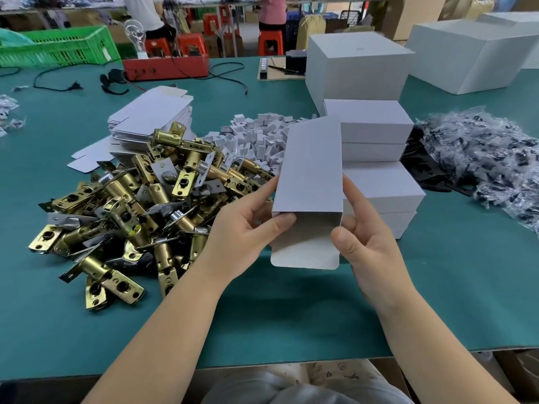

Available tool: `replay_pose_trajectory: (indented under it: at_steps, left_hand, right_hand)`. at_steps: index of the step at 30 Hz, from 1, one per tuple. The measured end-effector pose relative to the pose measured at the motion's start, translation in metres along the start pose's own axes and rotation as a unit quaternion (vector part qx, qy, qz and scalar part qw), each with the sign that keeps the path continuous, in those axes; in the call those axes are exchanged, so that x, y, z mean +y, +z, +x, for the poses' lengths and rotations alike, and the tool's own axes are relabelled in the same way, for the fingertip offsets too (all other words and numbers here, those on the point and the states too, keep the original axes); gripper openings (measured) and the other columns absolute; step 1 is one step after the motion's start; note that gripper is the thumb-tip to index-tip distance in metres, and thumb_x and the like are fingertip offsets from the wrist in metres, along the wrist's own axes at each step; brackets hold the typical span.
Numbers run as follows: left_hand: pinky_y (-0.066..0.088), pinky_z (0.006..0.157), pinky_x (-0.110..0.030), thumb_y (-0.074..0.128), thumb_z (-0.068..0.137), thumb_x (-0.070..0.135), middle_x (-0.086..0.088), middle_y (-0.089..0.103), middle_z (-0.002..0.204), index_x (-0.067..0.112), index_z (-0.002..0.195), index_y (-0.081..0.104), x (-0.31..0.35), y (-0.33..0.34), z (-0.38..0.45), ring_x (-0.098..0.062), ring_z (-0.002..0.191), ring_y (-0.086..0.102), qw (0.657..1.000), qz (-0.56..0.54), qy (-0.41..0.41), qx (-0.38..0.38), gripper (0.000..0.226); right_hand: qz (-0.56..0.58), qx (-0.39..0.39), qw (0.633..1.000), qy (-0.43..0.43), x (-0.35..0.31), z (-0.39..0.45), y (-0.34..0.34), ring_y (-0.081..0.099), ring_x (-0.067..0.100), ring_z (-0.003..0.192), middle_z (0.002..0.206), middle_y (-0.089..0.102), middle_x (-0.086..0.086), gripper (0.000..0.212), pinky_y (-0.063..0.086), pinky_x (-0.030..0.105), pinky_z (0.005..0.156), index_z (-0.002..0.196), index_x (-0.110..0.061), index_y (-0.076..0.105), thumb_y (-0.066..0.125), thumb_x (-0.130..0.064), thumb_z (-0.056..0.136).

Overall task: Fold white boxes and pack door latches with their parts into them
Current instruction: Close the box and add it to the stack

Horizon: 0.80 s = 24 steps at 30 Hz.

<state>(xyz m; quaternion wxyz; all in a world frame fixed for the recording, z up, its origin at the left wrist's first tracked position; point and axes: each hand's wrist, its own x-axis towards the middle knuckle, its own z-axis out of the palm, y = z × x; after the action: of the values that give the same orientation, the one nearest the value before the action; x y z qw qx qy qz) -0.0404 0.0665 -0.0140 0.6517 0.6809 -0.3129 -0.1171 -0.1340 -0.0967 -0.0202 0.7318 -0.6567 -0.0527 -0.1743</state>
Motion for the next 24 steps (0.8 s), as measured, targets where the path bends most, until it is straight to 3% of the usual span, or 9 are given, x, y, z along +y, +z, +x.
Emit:
replay_pose_trajectory:
  at_steps: [2,4,7,10,15,19,22,24]
  left_hand:
    - [0.054,0.086,-0.055,0.061,0.087,0.056,0.021,0.069,0.110,0.036,0.139,0.046,0.0001,0.0010,-0.0004,-0.018,0.098,0.064,0.995,0.085,0.051,0.019,0.058]
    - [0.052,0.077,-0.056,0.050,0.090,0.064,0.010,0.071,0.105,0.043,0.139,0.044,-0.0009,0.0011,-0.0004,-0.034,0.088,0.064,0.984,0.146,0.093,0.038,0.054]
    - [0.053,0.074,-0.059,0.052,0.090,0.062,-0.009,0.071,0.107,0.040,0.141,0.041,-0.0019,-0.0004,0.0000,-0.047,0.092,0.062,0.979,0.161,0.116,0.039,0.057]
    - [0.055,0.072,-0.055,0.059,0.089,0.056,0.000,0.072,0.105,0.042,0.139,0.043,0.0008,-0.0002,-0.0016,-0.046,0.089,0.063,0.980,0.157,0.123,0.028,0.055]
    - [0.055,0.061,-0.037,0.066,0.084,0.044,0.016,0.074,0.100,0.039,0.138,0.044,-0.0006,0.0017,-0.0018,-0.033,0.066,0.061,0.982,0.151,0.114,0.017,0.059]
    - [0.058,0.070,-0.027,0.070,0.079,0.041,0.014,0.074,0.101,0.042,0.138,0.045,-0.0014,-0.0010,-0.0015,-0.016,0.080,0.069,0.991,0.111,0.080,-0.002,0.064]
    - [0.057,0.086,-0.040,0.067,0.080,0.039,0.005,0.072,0.114,0.041,0.138,0.045,0.0005,-0.0013,0.0000,-0.018,0.104,0.067,0.998,0.027,0.024,-0.053,0.062]
    - [0.056,0.087,-0.036,0.066,0.081,0.039,0.007,0.072,0.114,0.042,0.133,0.050,0.0011,0.0006,0.0011,-0.014,0.107,0.066,0.998,-0.021,0.010,-0.054,0.054]
  right_hand:
    - [-0.005,0.019,1.000,-0.001,0.0017,-0.0001,-0.0005,0.056,-0.002,0.062,0.073,0.066,-0.014,0.075,0.044,0.010,0.058,0.134,-0.033,0.038,0.073,-0.037,0.068]
    - [-0.025,0.037,0.999,0.003,0.0032,-0.0003,-0.0004,0.054,0.000,0.057,0.074,0.067,-0.010,0.075,0.044,0.011,0.057,0.130,-0.036,0.042,0.075,-0.038,0.063]
    - [-0.064,0.061,0.996,0.011,0.0042,-0.0001,0.0007,0.054,0.000,0.055,0.087,0.073,-0.008,0.076,0.046,0.012,0.059,0.123,-0.041,0.044,0.079,-0.042,0.056]
    - [-0.098,0.089,0.991,0.018,0.0058,0.0005,0.0004,0.055,-0.001,0.055,0.089,0.074,-0.012,0.074,0.048,0.013,0.061,0.116,-0.047,0.045,0.080,-0.049,0.052]
    - [-0.100,0.129,0.986,0.019,0.0090,0.0022,-0.0019,0.069,0.006,0.076,0.080,0.074,-0.009,0.066,0.053,0.018,0.068,0.111,-0.046,0.048,0.078,-0.051,0.053]
    - [-0.113,0.137,0.984,0.022,0.0072,0.0025,0.0000,0.070,0.007,0.079,0.081,0.075,-0.010,0.061,0.054,0.020,0.069,0.111,-0.048,0.047,0.078,-0.047,0.059]
    - [-0.116,0.141,0.983,0.025,0.0063,0.0025,0.0014,0.070,0.017,0.082,0.085,0.075,-0.009,0.064,0.057,0.031,0.073,0.112,-0.050,0.046,0.079,-0.050,0.057]
    - [-0.116,0.139,0.983,0.023,0.0055,0.0013,0.0028,0.069,0.023,0.086,0.093,0.073,-0.009,0.070,0.058,0.037,0.077,0.114,-0.050,0.045,0.080,-0.050,0.054]
